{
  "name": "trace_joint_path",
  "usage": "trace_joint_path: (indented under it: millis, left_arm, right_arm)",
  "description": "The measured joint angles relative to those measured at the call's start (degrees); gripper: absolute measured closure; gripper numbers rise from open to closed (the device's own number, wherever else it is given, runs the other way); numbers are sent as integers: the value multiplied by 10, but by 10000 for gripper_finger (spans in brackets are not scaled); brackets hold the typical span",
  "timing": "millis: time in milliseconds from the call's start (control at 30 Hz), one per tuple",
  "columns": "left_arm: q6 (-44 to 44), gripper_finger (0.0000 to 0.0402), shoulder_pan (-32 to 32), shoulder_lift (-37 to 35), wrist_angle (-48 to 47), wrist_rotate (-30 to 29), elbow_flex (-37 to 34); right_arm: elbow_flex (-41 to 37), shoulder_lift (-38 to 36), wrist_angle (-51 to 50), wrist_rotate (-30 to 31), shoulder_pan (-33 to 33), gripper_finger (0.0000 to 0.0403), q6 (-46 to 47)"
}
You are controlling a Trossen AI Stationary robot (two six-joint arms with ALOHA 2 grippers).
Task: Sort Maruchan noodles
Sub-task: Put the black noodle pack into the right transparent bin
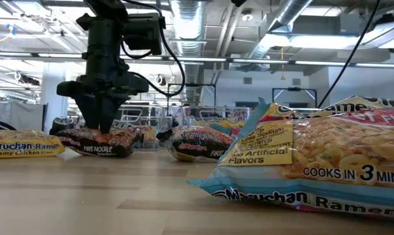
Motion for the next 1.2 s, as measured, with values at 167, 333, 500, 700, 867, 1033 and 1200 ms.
trace_joint_path:
  millis: [167,333,500,700,867,1033,1200]
  left_arm:
    - [4,371,-9,2,-1,-1,-2]
    - [23,398,-21,3,3,1,-3]
    - [39,401,-38,-7,4,10,-3]
    - [49,401,-54,-57,11,19,-5]
    - [68,400,-59,-111,24,12,-5]
    - [90,401,-59,-167,36,7,-5]
    - [126,401,-64,-223,43,-5,-4]
  right_arm:
    - [0,0,0,0,0,282,0]
    - [0,0,1,0,0,282,2]
    - [0,0,1,0,0,282,2]
    - [0,0,2,-2,0,282,11]
    - [0,0,2,-37,0,282,23]
    - [0,0,3,-104,0,282,30]
    - [0,0,15,-142,0,278,49]
